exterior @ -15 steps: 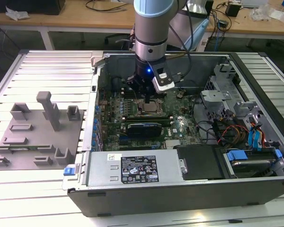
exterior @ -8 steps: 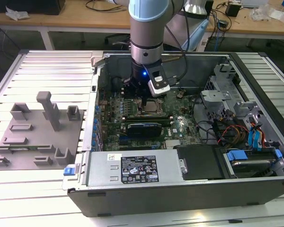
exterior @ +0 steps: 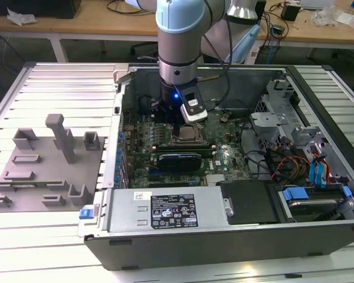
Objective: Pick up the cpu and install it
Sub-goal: 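Close the cpu cover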
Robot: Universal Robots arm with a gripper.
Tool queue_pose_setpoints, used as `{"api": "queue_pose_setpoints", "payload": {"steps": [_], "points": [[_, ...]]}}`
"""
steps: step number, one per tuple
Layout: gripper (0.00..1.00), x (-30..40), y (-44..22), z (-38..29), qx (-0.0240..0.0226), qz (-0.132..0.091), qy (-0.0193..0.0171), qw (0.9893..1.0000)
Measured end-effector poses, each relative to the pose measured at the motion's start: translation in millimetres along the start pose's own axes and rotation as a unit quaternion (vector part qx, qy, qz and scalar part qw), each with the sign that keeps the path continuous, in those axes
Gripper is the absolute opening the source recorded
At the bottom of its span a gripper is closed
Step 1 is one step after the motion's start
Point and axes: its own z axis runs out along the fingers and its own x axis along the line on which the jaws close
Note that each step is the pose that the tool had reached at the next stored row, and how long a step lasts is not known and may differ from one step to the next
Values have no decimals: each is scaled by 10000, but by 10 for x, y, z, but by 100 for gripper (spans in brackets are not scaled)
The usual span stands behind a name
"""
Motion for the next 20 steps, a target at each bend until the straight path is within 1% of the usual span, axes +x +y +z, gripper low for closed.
{"api": "queue_pose_setpoints", "payload": {"steps": [4, 20], "points": [[11, 30, -6, 23, 1, -1, 0, 10000], [11, 32, -7, 43, -2, 0, 1, 10000]]}}
